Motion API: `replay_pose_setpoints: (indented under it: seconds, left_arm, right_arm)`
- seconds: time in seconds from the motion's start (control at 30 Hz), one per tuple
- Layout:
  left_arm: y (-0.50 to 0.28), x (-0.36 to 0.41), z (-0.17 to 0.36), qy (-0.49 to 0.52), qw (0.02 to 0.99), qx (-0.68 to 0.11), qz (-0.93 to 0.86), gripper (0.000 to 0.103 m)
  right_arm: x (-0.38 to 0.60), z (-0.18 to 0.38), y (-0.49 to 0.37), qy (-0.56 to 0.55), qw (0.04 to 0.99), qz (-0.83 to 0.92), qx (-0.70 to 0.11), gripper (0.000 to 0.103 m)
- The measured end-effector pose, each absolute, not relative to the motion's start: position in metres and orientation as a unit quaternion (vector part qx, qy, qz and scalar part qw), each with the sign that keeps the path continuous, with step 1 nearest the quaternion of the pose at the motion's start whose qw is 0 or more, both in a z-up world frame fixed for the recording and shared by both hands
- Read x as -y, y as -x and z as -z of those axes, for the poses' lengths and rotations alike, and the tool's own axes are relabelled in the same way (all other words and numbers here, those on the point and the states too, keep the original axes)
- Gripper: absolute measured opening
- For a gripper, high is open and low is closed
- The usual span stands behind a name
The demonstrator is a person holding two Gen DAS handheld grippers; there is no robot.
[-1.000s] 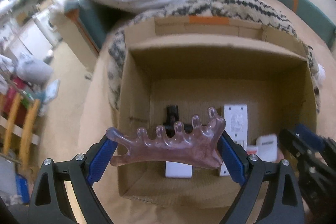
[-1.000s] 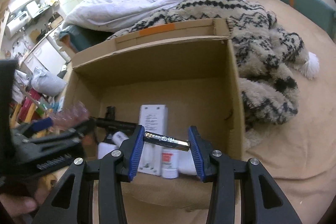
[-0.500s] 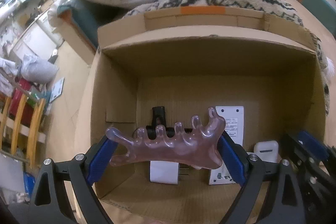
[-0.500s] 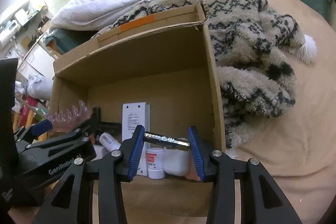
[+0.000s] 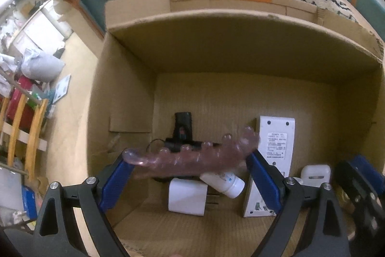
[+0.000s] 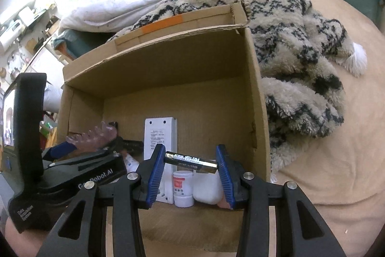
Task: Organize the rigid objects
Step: 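Carry the comb and battery into the box and open both tools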
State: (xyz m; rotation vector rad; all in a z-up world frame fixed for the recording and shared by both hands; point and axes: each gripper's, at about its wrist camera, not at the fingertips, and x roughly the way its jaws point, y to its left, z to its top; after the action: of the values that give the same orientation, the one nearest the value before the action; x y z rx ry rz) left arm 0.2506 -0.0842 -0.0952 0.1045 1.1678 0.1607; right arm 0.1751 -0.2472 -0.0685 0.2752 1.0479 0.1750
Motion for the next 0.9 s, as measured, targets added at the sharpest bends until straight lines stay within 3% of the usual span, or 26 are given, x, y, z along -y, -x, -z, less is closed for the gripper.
replay_pose_setpoints:
  seconds: [0.07, 0.17, 0.37, 0.9]
  left_arm:
    - [-0.251, 0.084, 0.096, -0.043, 0.830, -0.552, -0.072, 0.103]
    - [-0.250, 0.086, 0.092, -0.037, 0.831, -0.550, -0.070, 0.103]
    - [-0.248, 0.084, 0.082, -0.030, 0.836, -0.544, -0.065, 0.103]
    - [-0.196, 0.052, 0.025, -0.020, 0.869, -0.494, -0.012, 0.103]
  right_arm:
    - [0.248, 0.068, -0.175, -0.144, 0.851, -0.093, -0.496, 0.055]
    - [0.249, 0.066, -0.175, -0.158, 0.851, -0.104, -0.491, 0.071]
    - [0.258, 0.065, -0.173, -0.188, 0.846, -0.111, -0.487, 0.076]
    - [0.260, 0.041, -0.135, -0.165, 0.868, -0.097, -0.457, 0.076]
